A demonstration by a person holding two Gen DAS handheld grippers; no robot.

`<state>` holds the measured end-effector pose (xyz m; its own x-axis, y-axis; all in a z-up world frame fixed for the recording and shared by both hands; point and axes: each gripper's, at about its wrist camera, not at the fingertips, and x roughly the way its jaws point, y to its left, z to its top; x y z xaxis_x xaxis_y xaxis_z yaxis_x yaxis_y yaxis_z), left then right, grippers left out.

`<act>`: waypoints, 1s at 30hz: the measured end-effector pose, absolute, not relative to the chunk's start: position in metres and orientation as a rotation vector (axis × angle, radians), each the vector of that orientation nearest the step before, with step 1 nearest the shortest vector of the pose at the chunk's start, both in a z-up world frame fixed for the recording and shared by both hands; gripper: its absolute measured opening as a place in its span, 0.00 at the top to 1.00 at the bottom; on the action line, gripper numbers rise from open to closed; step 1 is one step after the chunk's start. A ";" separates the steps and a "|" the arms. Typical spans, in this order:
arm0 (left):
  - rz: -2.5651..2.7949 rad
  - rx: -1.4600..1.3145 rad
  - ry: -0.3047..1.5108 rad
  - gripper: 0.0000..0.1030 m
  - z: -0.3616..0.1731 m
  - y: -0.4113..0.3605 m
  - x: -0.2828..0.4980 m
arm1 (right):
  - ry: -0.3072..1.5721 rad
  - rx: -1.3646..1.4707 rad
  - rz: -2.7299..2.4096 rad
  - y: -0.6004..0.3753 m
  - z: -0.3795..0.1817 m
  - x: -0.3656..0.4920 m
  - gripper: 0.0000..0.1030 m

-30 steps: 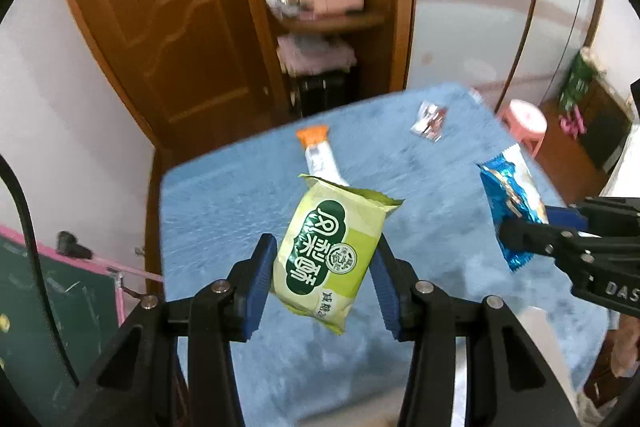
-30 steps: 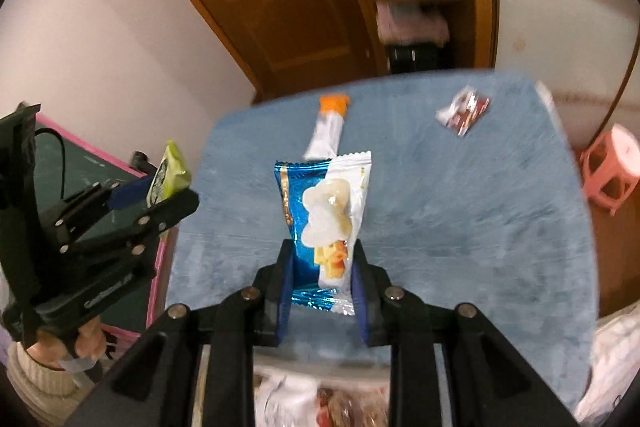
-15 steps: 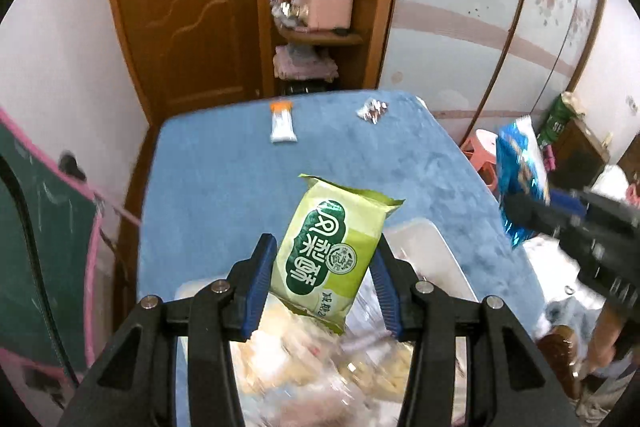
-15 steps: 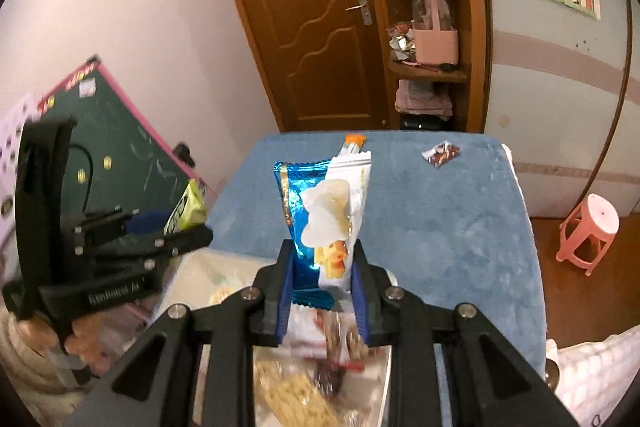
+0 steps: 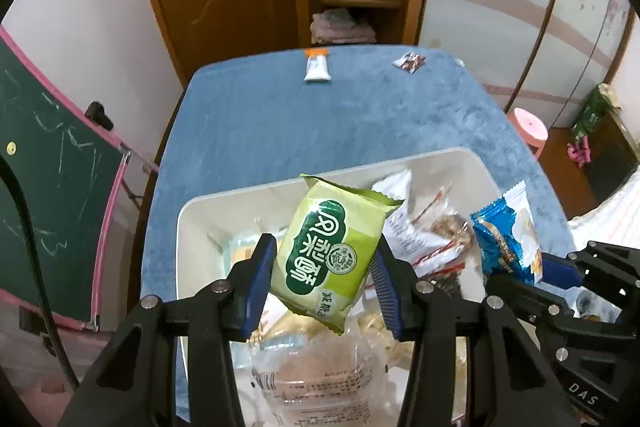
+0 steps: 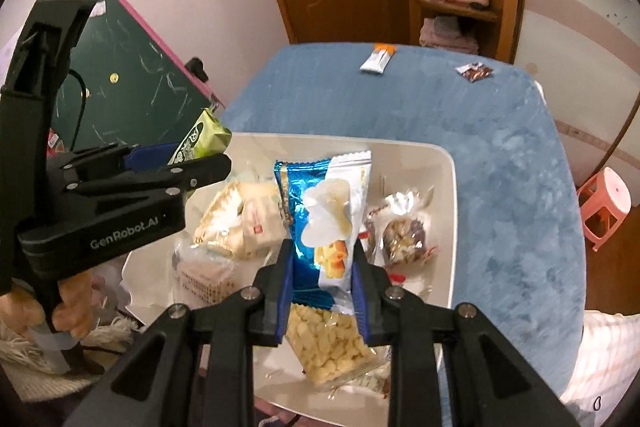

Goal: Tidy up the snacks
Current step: 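Carry both packs over the white tray and open both grippers, then move both grippers from the tray toward the orange bar and brown wrapper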

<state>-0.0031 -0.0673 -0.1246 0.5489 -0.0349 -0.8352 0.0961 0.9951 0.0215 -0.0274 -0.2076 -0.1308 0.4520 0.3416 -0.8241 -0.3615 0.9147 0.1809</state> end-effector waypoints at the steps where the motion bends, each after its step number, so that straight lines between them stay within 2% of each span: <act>1: -0.075 0.071 0.996 0.55 -0.128 -0.068 -0.003 | 1.021 -0.030 0.431 -0.205 -0.134 -0.028 0.75; 6: -0.086 0.057 1.056 0.52 -0.145 -0.071 0.001 | 1.045 -0.054 0.413 -0.202 -0.140 -0.028 0.73; 8: -0.105 0.031 1.079 0.28 -0.147 -0.071 0.003 | 1.054 -0.048 0.406 -0.203 -0.141 -0.027 0.60; 9: -0.118 0.010 1.089 0.10 -0.148 -0.070 0.004 | 1.054 -0.042 0.400 -0.204 -0.141 -0.027 0.57; 10: -0.131 -0.020 1.088 0.07 -0.148 -0.068 0.004 | 1.051 -0.039 0.394 -0.205 -0.141 -0.027 0.53; 14: -0.144 -0.048 1.098 0.07 -0.149 -0.067 0.006 | 1.042 -0.022 0.388 -0.208 -0.139 -0.028 0.49; 30: -0.142 -0.040 1.113 0.05 -0.151 -0.069 0.006 | 1.052 -0.025 0.400 -0.206 -0.143 -0.027 0.49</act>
